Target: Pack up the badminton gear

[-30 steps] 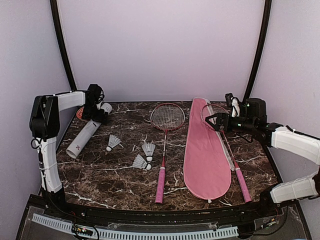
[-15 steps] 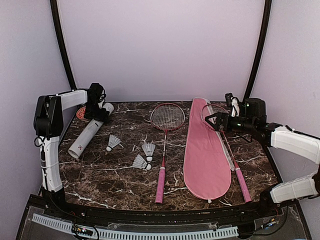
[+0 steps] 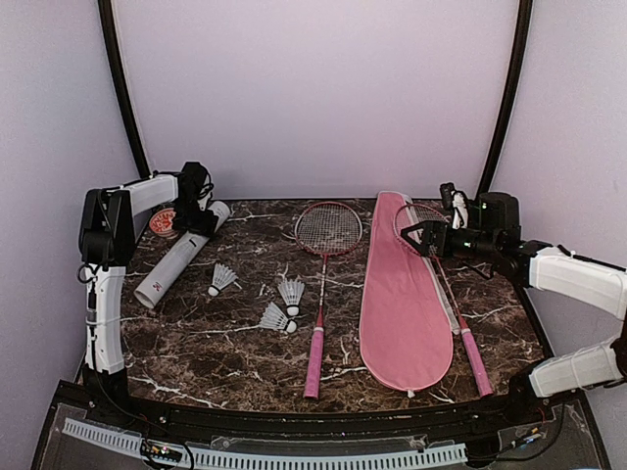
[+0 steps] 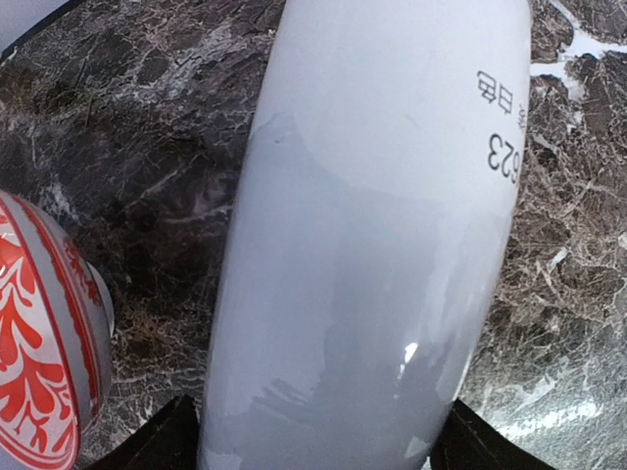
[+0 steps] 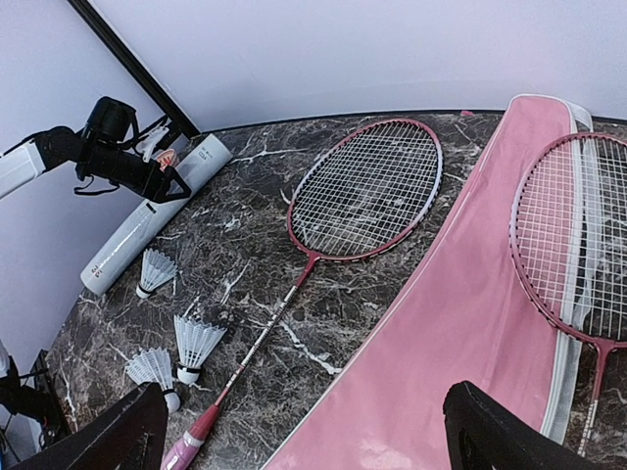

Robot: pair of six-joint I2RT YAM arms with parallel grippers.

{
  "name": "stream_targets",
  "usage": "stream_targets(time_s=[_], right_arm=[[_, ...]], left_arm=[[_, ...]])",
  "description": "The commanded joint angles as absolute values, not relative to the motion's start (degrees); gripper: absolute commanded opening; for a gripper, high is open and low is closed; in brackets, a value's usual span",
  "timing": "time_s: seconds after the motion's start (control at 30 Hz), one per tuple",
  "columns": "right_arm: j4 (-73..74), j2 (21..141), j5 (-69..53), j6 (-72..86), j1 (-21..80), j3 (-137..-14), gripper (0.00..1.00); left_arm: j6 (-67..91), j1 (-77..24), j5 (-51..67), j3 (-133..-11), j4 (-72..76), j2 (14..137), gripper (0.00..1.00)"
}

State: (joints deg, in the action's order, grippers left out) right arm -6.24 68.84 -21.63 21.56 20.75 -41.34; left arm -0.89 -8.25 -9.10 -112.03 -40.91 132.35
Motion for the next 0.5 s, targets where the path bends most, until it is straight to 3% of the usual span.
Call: stream_targets(time_s=[0.0, 0.17, 0.3, 0.47], right_arm=[[-7.61, 68.02, -21.02, 20.94, 21.14, -41.37, 0.99], [-4.24, 66.59, -11.37, 16.96, 21.05, -42.35, 0.99], [-8.42, 63.69, -10.57, 18.74, 20.38, -39.91, 0.99], [-9.72, 62.59, -13.57, 19.69, 19.79, -39.67, 0.99]], left_arm=[[-0.98, -8.48, -5.93, -113.28, -43.29, 133.21, 0.81], [-1.58, -8.47, -4.84, -115.19, -45.02, 135.03, 0.81], [-2.03, -8.46, -3.26, -115.37, -45.19, 135.56, 0.75], [-2.89, -8.47, -4.09, -117.11, -47.67, 137.37, 0.83]])
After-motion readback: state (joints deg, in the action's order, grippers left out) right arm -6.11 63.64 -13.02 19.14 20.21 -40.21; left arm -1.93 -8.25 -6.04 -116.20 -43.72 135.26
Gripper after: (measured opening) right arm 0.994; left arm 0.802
